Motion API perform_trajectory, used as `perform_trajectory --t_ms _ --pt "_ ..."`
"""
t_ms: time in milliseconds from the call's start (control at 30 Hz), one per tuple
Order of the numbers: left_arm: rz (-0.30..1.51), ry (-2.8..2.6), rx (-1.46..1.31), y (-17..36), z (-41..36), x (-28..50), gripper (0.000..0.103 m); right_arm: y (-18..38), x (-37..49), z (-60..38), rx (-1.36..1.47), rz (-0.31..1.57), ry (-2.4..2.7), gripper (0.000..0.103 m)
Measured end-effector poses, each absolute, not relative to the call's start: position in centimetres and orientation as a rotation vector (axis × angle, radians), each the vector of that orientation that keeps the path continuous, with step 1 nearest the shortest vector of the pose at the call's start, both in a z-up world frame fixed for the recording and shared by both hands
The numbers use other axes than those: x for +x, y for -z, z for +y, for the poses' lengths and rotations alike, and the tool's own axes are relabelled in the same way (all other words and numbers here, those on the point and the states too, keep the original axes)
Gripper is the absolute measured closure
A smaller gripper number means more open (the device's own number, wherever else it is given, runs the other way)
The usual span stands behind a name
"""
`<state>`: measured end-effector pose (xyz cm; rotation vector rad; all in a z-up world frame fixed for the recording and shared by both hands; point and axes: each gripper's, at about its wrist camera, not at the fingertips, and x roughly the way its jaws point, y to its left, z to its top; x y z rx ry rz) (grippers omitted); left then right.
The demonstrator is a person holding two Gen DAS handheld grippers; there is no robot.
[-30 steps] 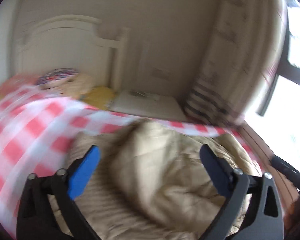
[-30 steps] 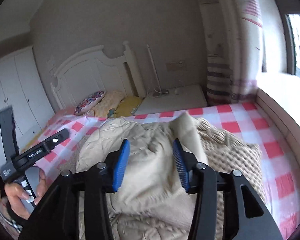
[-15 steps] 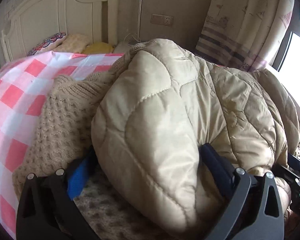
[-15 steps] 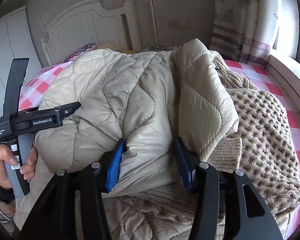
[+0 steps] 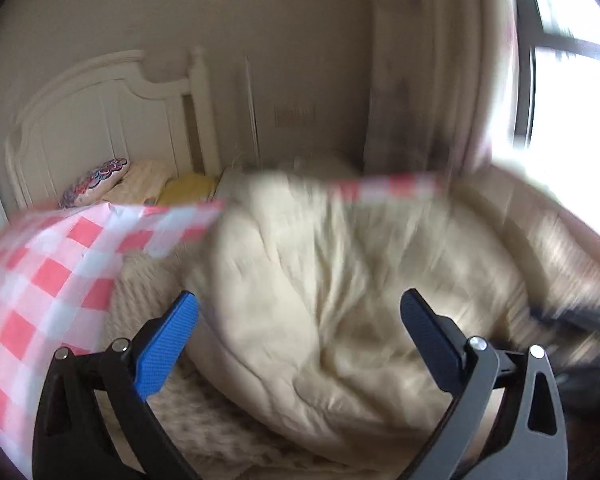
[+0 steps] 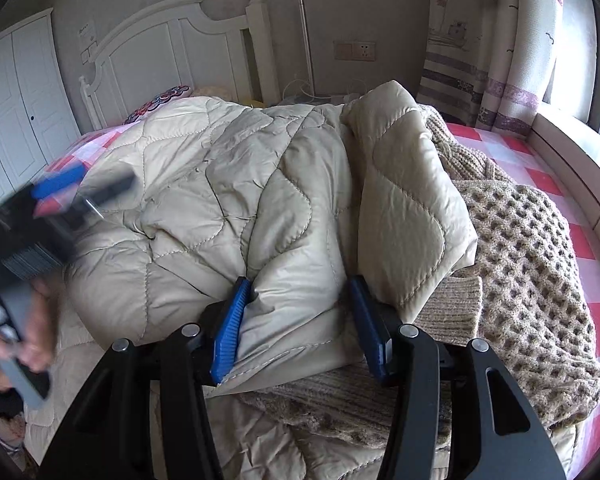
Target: Fold large clothes
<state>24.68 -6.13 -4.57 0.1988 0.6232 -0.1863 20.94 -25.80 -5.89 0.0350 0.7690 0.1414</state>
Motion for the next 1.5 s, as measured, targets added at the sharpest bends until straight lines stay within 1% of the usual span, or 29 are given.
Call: perform_trajectory --t_ms 33,67,100,167,333,400,467,567,633,700,733,767,900,967,1000,1033,1067,1100,1167,1267,1333,1400,1500 --pt "0.752 0.209 0.203 6.1 -6.5 26.4 0.002 5.9 20.9 -25.8 0.040 0.768 -0.148 0.052" --pt "0.783 0.250 0.120 6.3 -5.5 27.0 0.002 5.8 20.7 -26.0 0.049 0.760 -0.153 0.052" --pt "0.776 0.268 0.046 6.2 -4.3 27.2 0.002 5.5 20.6 -26.2 0.061 0.749 -0.160 0.052" --pt "0.785 0.292 -0.015 6.6 -3.2 27.4 0.002 5.1 20.1 -26.6 0.085 0.726 -0.168 0.052" --pt "0.774 0.278 -0.007 7.1 -2.9 26.8 0.002 2.1 18.7 -28.1 0.180 0.604 -0.178 0.053" --pt "0.773 0.278 -0.008 7.0 -2.8 26.7 0.002 0.0 19.6 -28.4 0.149 0.562 -0.161 0.053" --pt "0.774 0.280 -0.009 7.2 -2.8 26.7 0.002 -1.8 21.5 -27.9 0.051 0.551 -0.125 0.053" --pt "0.773 0.283 -0.014 6.3 -3.1 26.8 0.002 -2.2 26.5 -27.4 -0.054 0.616 -0.090 0.053" --pt "0.772 0.285 -0.017 5.7 -3.1 26.8 0.002 -0.2 30.8 -28.2 -0.044 0.729 -0.086 0.053" --pt "0.770 0.291 -0.024 5.7 -3.0 26.8 0.002 3.3 34.8 -29.9 -0.022 0.858 -0.027 0.053" --pt "0.768 0.295 -0.028 5.7 -2.9 26.8 0.002 4.9 36.1 -30.8 0.011 0.926 -0.014 0.053" --pt "0.767 0.299 -0.033 5.7 -2.8 26.8 0.002 5.9 36.6 -31.6 0.079 0.952 -0.029 0.053" --pt "0.768 0.302 -0.039 5.6 -2.7 26.8 0.002 3.5 34.7 -32.6 0.162 0.882 -0.025 0.053" --pt "0.768 0.301 -0.039 5.6 -2.8 26.9 0.002 1.0 31.8 -32.1 0.135 0.785 0.005 0.052" --pt "0.768 0.301 -0.038 5.6 -2.8 26.9 0.002 -0.1 30.1 -31.5 0.135 0.737 -0.022 0.049" --pt "0.767 0.300 -0.037 5.6 -2.8 26.9 0.002 -0.7 28.7 -30.6 0.133 0.709 -0.060 0.049" --pt "0.767 0.301 -0.037 5.6 -2.8 26.8 0.002 -1.3 27.0 -29.8 0.117 0.686 -0.103 0.044" --pt "0.767 0.301 -0.037 5.6 -2.7 26.9 0.002 -1.5 25.0 -28.7 0.079 0.663 -0.135 0.034" --pt "0.766 0.301 -0.036 5.6 -2.7 26.9 0.002 -1.0 22.4 -26.8 -0.001 0.652 -0.156 0.024" --pt "0.766 0.300 -0.036 5.7 -2.7 26.8 0.002 2.4 21.5 -24.2 -0.172 0.732 -0.113 0.024" --pt "0.757 0.296 -0.033 5.6 -2.7 26.7 0.002 5.9 22.6 -23.7 -0.207 0.788 -0.100 0.020" --pt "0.715 0.273 -0.050 4.9 -2.3 26.0 0.002 5.8 22.9 -24.8 -0.104 0.782 -0.111 0.018" --pt "0.614 0.281 -0.128 2.2 -1.1 24.6 0.002 5.8 23.0 -24.6 -0.123 0.773 -0.100 0.018"
